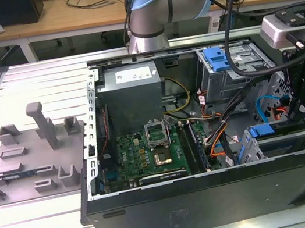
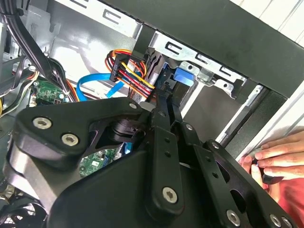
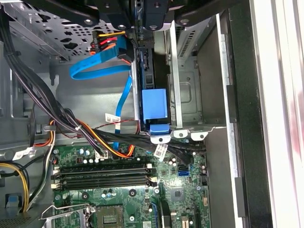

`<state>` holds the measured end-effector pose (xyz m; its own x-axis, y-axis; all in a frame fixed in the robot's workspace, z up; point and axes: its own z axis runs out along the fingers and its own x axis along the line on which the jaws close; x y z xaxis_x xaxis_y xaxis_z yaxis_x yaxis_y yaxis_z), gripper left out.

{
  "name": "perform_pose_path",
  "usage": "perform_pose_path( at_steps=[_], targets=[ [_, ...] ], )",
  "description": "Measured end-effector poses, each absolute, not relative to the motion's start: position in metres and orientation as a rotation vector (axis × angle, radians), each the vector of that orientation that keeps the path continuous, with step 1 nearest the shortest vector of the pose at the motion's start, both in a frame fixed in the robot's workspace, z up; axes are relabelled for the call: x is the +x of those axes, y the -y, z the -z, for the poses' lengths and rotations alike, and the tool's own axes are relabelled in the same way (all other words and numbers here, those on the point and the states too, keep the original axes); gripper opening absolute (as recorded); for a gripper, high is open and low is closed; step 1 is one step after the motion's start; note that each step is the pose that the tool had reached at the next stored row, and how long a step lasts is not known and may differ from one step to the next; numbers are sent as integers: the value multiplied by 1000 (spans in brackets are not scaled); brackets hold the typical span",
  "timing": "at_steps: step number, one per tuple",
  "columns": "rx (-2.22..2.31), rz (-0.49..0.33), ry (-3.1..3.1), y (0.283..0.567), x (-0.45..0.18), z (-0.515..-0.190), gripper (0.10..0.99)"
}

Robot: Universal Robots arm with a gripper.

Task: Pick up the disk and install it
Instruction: 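Insert the first disk wire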

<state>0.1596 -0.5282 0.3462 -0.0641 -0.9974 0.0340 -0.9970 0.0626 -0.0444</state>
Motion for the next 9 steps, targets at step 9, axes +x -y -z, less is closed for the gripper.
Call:
perform_pose_path(
  at_steps=[9],
  targets=[
    [-2145,87,-2286,528,160,-343,161]
  ],
)
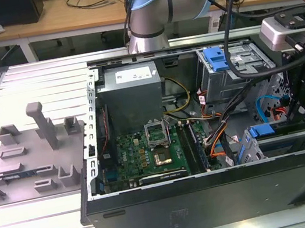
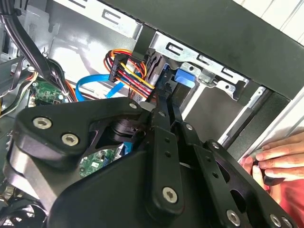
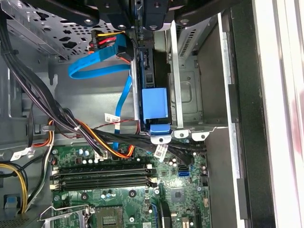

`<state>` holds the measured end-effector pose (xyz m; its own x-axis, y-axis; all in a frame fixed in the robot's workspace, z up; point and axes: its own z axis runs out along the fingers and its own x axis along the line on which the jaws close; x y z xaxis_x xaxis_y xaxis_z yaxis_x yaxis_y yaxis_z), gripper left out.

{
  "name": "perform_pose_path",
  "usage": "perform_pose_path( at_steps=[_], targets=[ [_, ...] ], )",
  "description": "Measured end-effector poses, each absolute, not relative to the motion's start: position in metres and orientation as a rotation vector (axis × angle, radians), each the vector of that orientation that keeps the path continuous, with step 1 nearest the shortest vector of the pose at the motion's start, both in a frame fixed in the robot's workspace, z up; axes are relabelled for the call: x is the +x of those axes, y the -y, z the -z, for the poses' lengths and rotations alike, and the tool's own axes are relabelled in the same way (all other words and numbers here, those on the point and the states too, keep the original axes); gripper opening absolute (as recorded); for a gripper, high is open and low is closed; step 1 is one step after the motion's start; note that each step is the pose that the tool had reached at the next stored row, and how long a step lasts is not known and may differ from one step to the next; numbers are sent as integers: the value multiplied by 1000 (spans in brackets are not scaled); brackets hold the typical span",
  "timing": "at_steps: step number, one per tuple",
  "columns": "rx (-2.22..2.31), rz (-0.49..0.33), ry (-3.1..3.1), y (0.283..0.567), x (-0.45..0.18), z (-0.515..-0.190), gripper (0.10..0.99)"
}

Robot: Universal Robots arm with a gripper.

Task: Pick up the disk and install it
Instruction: 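Insert the first disk wire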

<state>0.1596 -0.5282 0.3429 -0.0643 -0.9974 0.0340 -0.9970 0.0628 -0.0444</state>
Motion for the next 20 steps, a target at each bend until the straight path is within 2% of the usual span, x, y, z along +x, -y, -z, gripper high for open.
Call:
perform_pose_path(
  at_steps=[14,15,16,17,18,19,20],
  targets=[
    [-2146,78,-2287,530,160,-340,173],
    [-2146,77,-2287,530,160,-345,294],
    [-2146,77,-2287,530,160,-353,353],
    [-2146,78,-2287,530,160,-360,475],
    [-2146,77,-2287,530,160,-365,475],
    [-2146,77,-2287,530,160,-369,541],
    [-2146,77,-2287,530,160,-371,541]
  ],
)
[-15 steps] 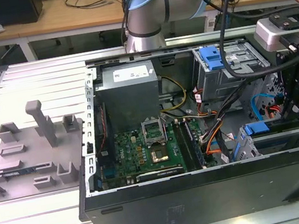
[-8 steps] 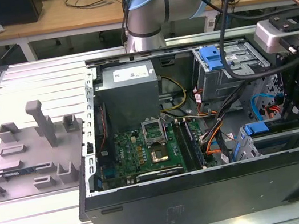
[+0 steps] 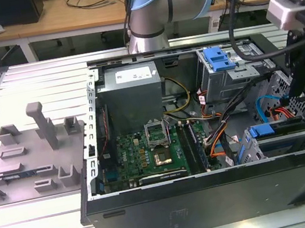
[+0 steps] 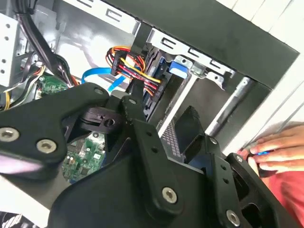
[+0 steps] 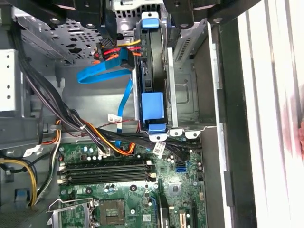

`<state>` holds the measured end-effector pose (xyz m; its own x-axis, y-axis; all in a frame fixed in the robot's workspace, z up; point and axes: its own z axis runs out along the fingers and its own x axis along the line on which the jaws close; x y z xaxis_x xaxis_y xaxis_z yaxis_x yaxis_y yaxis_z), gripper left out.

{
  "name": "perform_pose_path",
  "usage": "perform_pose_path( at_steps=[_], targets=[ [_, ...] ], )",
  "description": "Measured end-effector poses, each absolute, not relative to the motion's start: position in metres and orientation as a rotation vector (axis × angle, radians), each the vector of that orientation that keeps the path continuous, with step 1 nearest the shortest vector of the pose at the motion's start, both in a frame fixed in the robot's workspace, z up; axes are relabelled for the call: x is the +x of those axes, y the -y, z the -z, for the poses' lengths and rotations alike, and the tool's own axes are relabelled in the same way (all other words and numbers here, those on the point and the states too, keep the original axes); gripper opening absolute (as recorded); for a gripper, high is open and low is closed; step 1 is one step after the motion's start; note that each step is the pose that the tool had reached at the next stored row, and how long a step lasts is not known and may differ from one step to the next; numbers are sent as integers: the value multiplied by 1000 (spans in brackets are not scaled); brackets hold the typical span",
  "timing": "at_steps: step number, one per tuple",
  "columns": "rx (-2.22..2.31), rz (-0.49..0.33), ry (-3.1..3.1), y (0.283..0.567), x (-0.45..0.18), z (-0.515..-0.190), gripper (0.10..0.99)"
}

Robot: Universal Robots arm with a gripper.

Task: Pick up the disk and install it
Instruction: 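Insert the first disk wire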

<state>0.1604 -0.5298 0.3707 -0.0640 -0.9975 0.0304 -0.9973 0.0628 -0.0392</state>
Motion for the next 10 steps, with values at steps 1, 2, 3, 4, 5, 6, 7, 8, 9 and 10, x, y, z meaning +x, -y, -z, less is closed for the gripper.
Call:
perform_pose_path(
  at_steps=[1,2,3,4,5,6,7,8,9,10],
  targets=[
    [-2146,77,-2287,530,160,-371,541],
    [-2146,78,-2287,530,160,-371,541],
    [-2146,78,-2287,530,160,-371,541],
    [-2146,78,-2287,530,160,-371,541],
    [-2146,78,-2287,530,160,-371,541],
    [-2146,78,-2287,530,160,-371,541],
    [-2146,78,-2287,530,160,-371,541],
    [-2146,78,-2287,530,160,-371,541],
    [-2146,78,-2287,530,160,-371,541],
    [-2146,78,-2287,530,160,-371,541]
  ],
)
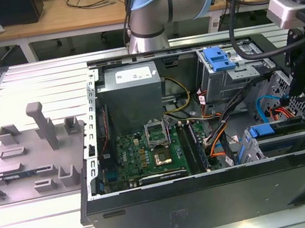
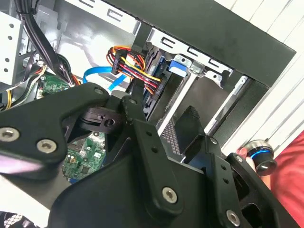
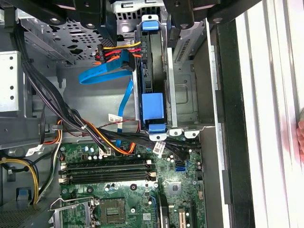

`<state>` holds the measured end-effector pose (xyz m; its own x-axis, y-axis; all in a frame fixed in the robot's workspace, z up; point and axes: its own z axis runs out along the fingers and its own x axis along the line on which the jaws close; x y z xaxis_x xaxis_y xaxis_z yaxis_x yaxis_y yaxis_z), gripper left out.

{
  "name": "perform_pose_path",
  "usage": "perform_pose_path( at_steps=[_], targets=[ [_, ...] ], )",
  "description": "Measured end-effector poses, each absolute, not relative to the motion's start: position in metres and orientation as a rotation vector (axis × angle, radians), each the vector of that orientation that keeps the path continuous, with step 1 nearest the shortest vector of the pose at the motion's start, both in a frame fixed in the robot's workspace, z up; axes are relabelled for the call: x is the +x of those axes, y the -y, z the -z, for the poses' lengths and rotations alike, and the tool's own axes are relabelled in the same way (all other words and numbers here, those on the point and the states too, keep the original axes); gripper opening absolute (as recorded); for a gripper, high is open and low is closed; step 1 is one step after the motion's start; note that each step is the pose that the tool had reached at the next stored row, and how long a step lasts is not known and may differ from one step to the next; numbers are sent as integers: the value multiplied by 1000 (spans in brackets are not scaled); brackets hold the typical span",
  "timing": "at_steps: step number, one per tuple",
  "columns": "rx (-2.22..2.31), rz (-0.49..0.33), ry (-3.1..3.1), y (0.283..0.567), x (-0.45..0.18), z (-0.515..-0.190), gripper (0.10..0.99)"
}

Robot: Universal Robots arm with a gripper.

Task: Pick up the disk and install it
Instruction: 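Insert the first disk wire, then insert the second disk wire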

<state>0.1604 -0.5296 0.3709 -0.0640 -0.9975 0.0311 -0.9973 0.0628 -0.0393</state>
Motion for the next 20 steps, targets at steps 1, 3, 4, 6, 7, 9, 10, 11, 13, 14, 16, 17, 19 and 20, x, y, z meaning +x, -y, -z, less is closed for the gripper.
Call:
perform_pose_path(
  at_steps=[1,3,4,6,7,9,10,11,13,14,16,17,19,20],
  targets=[
    [-2146,78,-2287,530,160,-371,541],
    [-2146,79,-2287,530,160,-371,541],
    [-2146,79,-2287,529,160,-371,541],
    [-2147,79,-2287,529,160,-371,541],
    [-2147,79,-2287,529,160,-371,541],
    [-2157,104,-2297,526,160,-377,541],
    [-2159,109,-2299,525,160,-381,541],
    [-2161,114,-2301,525,160,-385,541],
    [-2163,121,-2304,524,160,-390,541],
    [-2165,124,-2305,523,160,-390,541],
    [-2167,129,-2307,519,160,-390,541],
    [-2168,132,-2308,516,159,-389,541],
    [-2175,152,-2315,505,156,-388,459],
    [-2177,156,-2317,504,156,-388,459]
  ],
)
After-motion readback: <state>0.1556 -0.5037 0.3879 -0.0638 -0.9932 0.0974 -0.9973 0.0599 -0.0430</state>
